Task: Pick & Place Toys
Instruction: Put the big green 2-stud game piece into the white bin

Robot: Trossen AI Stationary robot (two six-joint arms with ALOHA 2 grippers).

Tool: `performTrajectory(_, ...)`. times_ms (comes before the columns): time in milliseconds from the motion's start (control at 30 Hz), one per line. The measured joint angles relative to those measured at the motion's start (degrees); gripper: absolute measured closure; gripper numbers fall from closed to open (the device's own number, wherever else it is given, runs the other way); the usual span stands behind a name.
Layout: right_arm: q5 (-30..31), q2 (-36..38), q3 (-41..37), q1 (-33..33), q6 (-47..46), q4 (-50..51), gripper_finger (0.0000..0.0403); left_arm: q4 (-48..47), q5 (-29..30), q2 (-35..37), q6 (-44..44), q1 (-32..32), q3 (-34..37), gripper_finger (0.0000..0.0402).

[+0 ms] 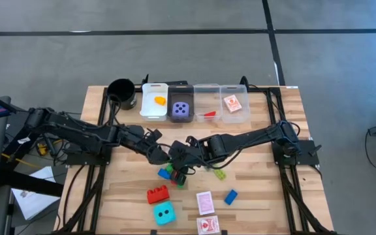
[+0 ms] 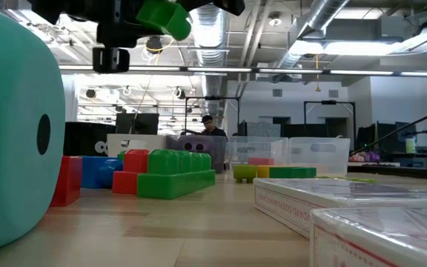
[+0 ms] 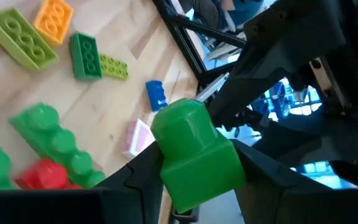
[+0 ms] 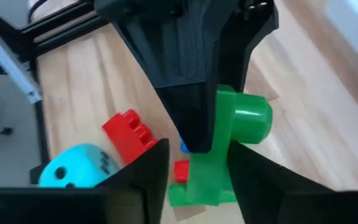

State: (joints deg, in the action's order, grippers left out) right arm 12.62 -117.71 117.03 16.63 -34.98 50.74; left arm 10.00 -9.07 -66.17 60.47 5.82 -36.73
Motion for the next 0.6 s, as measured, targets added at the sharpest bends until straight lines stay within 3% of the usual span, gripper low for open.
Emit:
performTrajectory(100, 5.52, 0.47, -0.02, 1.18, -1.08, 0.44, 0.0226, -1.06, -0.68, 0.11, -1.8, -1.8, -0.21, 0.0258)
performTrajectory(233, 8.6, 1.61, 0.11, 2.97, -2.13, -0.1, 0.0215, -3.85, 1.17, -0.17, -5.01, -5.16, 0.13, 0.0258)
performTrajectory(433, 16.76, 2.49, 0.05, 5.28, -2.65, 0.44, 0.0222, -9.75, -1.33, 0.66, -12.84, -12.32, 0.0, 0.0258)
performTrajectory(600, 18.06, 2.91, 0.13, 7.13, -5.82, 1.39, 0.0237, -13.86, -1.5, 2.84, -21.75, -19.85, 0.0, 0.0257)
